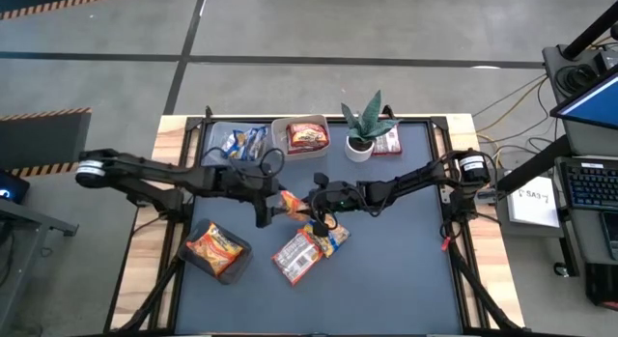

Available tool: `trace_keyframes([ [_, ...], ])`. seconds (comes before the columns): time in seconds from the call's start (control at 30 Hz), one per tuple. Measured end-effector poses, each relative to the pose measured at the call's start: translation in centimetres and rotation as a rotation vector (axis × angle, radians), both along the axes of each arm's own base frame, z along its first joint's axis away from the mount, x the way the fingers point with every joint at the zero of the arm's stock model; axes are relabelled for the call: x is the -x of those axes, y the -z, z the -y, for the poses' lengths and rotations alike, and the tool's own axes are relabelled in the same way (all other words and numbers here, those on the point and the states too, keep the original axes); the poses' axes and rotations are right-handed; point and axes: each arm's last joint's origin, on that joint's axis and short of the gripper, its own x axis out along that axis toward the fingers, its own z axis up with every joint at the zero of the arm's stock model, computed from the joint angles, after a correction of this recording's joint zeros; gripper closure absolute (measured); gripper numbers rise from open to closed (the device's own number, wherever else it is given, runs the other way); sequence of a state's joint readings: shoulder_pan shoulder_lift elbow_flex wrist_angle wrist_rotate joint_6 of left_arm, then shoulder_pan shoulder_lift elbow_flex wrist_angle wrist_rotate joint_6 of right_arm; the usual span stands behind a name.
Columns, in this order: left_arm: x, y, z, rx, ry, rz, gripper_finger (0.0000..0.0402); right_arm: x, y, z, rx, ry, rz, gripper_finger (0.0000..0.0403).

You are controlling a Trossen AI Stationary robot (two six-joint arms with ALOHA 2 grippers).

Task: Sort Maruchan noodles
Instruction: Put the orange noodle pack into the black bin

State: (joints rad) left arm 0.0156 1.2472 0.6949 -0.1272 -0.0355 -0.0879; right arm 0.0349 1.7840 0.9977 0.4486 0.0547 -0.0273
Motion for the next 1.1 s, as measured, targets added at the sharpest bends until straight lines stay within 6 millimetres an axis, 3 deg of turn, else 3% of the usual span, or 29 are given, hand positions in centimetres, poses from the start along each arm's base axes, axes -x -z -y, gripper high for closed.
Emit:
trace_keyframes([
  [0.4, -2.2, 2.1, 0.2, 0.018, 0.067, 0.016, 0.0103, 0.0, 0.1, 0.0, 0.002, -0.003, -0.012, 0.0312],
  [0.57, -2.2, 2.1, 0.2, 0.017, 0.065, 0.020, 0.0163, 0.1, 0.2, 0.0, 0.013, -0.008, -0.020, 0.0305],
  [0.83, -2.2, 2.1, 0.2, 0.022, 0.054, 0.012, 0.0285, 0.1, 0.2, 0.0, 0.004, -0.003, -0.020, 0.0259],
  [0.97, -2.2, 2.1, 0.1, 0.031, 0.044, 0.014, 0.0315, 0.1, 0.1, 0.0, -0.008, 0.001, -0.020, 0.0224],
  [1.1, -2.2, 2.1, 0.1, 0.041, 0.035, 0.017, 0.0321, 0.4, -0.7, 0.0, -0.008, 0.001, -0.018, 0.0183],
])
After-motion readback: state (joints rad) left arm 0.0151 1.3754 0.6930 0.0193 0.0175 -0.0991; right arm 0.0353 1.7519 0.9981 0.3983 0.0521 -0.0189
